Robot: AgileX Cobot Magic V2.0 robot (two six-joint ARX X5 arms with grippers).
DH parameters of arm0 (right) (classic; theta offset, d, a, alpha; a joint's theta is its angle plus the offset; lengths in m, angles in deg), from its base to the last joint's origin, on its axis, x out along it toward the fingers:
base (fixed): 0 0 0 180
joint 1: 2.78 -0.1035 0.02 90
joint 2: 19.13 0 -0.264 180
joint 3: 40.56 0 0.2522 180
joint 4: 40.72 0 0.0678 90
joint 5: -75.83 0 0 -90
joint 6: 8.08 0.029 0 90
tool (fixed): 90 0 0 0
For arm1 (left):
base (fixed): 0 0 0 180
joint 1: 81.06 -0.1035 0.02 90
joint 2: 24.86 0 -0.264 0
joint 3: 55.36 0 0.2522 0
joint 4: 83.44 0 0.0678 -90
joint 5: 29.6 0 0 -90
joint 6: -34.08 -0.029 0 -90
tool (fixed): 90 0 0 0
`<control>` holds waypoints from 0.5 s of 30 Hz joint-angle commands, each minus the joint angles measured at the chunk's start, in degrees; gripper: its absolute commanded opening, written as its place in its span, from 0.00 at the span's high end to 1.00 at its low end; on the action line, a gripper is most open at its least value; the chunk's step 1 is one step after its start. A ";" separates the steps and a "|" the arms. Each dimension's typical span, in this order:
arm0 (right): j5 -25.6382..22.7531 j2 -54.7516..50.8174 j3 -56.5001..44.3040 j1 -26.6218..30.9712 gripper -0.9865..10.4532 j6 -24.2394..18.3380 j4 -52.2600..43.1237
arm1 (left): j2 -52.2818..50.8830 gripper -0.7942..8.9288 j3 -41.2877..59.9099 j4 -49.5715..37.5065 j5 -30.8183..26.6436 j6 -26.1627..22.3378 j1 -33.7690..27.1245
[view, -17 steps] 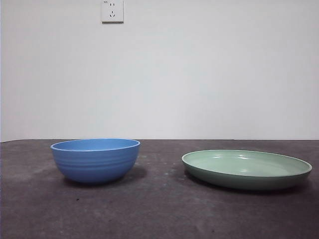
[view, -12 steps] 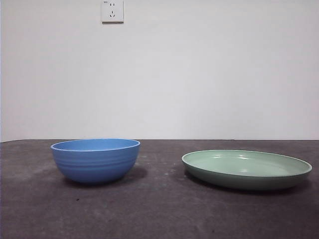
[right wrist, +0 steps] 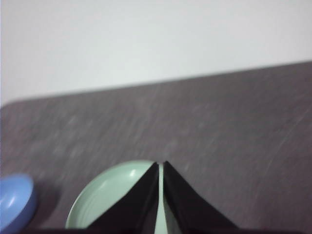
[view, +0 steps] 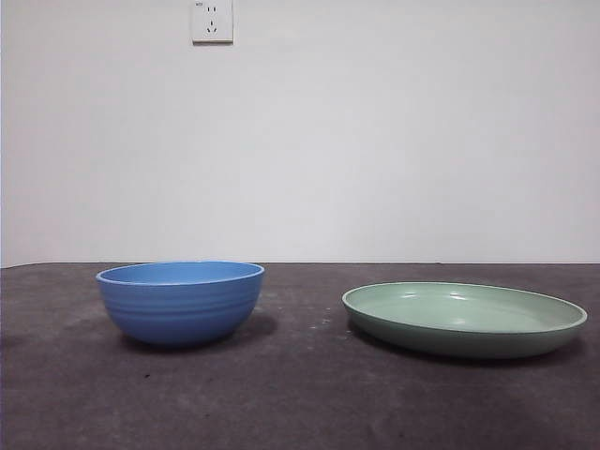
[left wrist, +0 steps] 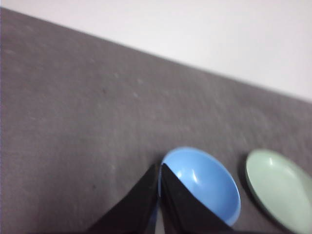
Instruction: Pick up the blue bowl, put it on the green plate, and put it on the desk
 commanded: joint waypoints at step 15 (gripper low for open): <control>16.92 21.88 18.82 -1.84 0.91 -16.35 28.44 | 19.34 0.91 -15.82 18.71 16.33 -17.68 5.90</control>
